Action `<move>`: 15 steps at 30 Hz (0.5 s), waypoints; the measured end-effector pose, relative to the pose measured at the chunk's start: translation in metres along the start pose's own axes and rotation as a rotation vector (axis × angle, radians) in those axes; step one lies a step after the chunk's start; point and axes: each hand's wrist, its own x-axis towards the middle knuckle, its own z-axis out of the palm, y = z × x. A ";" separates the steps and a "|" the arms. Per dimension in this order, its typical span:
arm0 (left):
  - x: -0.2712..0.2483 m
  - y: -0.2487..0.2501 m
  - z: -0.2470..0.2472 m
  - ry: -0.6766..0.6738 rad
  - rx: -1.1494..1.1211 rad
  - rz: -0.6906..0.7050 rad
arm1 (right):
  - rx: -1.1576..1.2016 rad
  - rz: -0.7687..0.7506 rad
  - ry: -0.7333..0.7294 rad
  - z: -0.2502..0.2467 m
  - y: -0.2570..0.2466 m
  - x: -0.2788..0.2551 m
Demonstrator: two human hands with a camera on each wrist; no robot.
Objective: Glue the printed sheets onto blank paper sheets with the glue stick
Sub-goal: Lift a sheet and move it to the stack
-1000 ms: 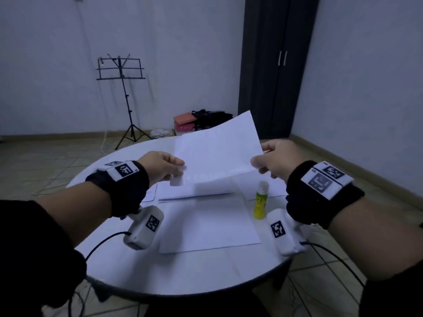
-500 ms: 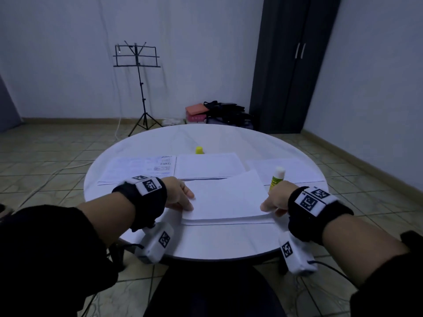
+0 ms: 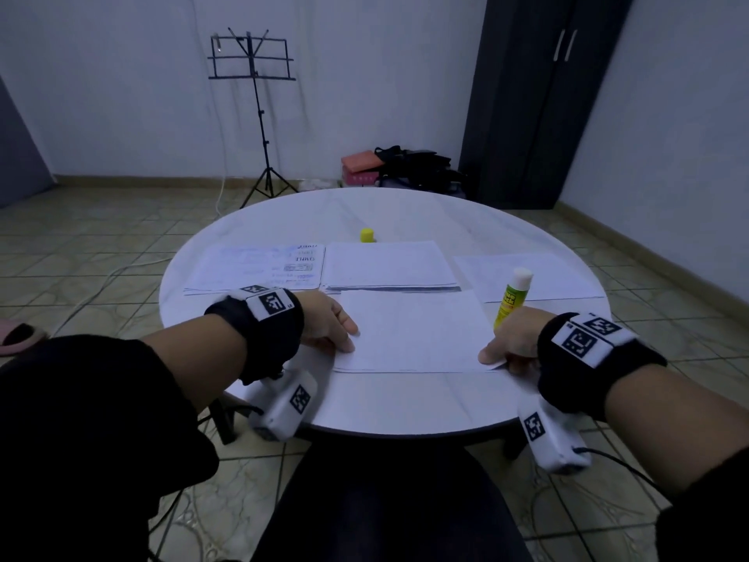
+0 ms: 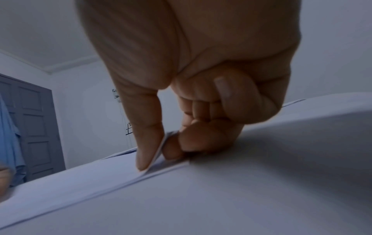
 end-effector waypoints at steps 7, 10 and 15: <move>-0.001 -0.001 0.001 -0.008 0.005 0.015 | 0.021 -0.014 0.001 0.003 0.004 0.005; -0.001 -0.002 0.001 0.000 0.026 0.016 | 0.038 -0.021 -0.008 0.004 0.004 0.008; -0.003 -0.001 0.001 -0.003 0.034 0.016 | 0.048 -0.031 -0.002 0.005 0.005 0.009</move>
